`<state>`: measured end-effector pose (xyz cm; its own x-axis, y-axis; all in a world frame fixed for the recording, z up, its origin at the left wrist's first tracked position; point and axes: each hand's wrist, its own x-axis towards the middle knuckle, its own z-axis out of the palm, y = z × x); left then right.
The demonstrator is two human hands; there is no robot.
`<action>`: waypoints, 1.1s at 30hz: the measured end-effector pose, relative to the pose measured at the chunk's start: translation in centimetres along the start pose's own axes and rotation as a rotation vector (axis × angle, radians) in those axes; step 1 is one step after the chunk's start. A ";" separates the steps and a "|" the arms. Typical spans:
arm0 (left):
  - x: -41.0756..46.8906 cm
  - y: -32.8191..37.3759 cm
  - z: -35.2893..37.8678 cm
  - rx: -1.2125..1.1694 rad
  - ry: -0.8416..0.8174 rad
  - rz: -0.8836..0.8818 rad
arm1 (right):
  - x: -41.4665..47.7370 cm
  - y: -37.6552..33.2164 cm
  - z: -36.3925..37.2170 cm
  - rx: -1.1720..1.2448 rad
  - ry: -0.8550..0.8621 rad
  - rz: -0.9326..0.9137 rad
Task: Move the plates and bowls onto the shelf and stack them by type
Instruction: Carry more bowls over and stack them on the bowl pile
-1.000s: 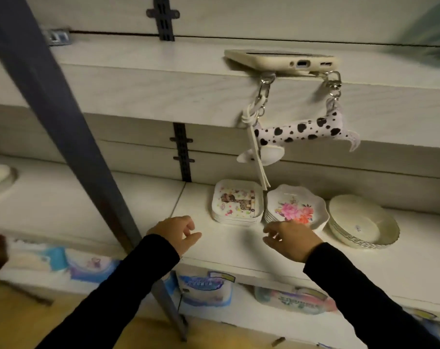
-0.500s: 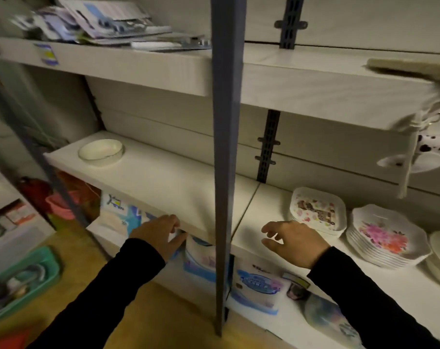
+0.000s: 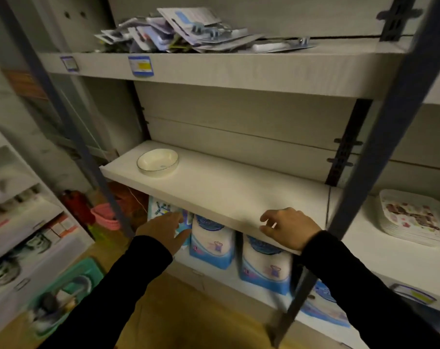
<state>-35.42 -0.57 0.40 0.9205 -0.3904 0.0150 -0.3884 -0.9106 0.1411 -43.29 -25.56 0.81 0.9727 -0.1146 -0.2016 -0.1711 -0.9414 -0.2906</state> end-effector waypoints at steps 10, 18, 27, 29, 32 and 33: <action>6.3 -9.0 -1.1 -0.065 0.009 -0.072 | 9.8 -6.6 0.7 -0.106 -0.031 0.005; 16.2 -16.1 -0.9 -0.048 -0.041 -0.138 | 21.2 -10.5 0.6 -0.116 -0.064 0.045; 24.7 -23.3 -1.9 -0.027 -0.086 -0.192 | 33.0 -16.2 0.8 -0.051 -0.056 0.128; 26.3 -24.8 -1.6 -0.025 -0.107 -0.196 | 35.1 -17.4 1.4 -0.004 -0.066 0.175; 28.6 -27.0 -1.4 -0.002 -0.144 -0.176 | 38.1 -19.0 2.2 0.025 -0.057 0.270; 29.5 -27.7 -1.3 0.002 -0.160 -0.164 | 39.2 -19.6 2.4 0.022 -0.046 0.304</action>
<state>2.54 13.32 -1.78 0.9531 -0.2536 -0.1651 -0.2345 -0.9639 0.1264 -2.23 -10.84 -3.67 0.8685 -0.3752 -0.3239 -0.4571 -0.8590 -0.2305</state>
